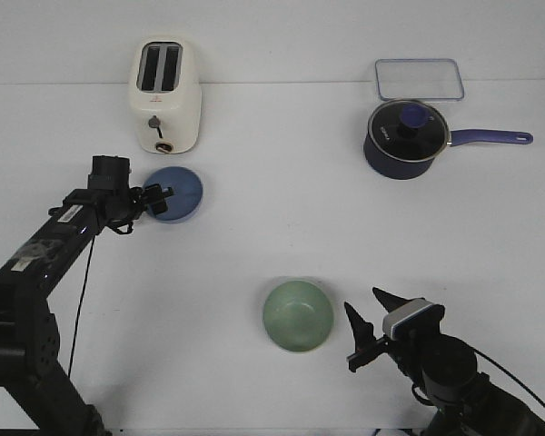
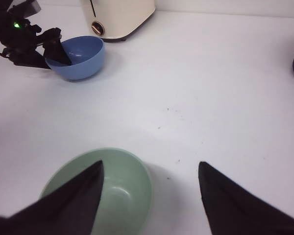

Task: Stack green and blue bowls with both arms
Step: 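Reach the left gripper forward and grasp the light blue bowl's rim, then carry the blue bowl over and lower it into the green bowl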

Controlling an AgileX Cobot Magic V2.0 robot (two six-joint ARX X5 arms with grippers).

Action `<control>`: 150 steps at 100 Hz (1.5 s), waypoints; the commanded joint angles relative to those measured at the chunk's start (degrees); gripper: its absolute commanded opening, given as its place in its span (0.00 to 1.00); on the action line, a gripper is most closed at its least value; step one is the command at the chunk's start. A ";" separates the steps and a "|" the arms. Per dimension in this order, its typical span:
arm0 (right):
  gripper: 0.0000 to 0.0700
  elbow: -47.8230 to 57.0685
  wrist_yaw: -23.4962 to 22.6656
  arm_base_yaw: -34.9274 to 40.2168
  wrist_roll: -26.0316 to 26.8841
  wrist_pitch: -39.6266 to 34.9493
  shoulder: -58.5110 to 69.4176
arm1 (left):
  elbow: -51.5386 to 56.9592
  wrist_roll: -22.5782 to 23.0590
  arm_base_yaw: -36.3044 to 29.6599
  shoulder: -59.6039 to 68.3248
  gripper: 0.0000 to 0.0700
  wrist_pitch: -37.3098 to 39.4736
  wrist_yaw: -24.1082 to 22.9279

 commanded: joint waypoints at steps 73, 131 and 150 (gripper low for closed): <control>0.57 0.22 0.39 0.52 -0.74 1.11 0.28 | -2.97 5.92 -19.87 -23.93 0.01 -6.95 9.46; 0.57 0.22 0.37 0.48 -1.18 0.83 0.28 | -9.62 1.14 -45.42 -16.96 0.02 -1.44 2.45; 0.57 0.22 0.35 0.48 -1.18 0.81 0.28 | -9.62 1.20 -45.44 -16.31 0.44 -1.25 2.43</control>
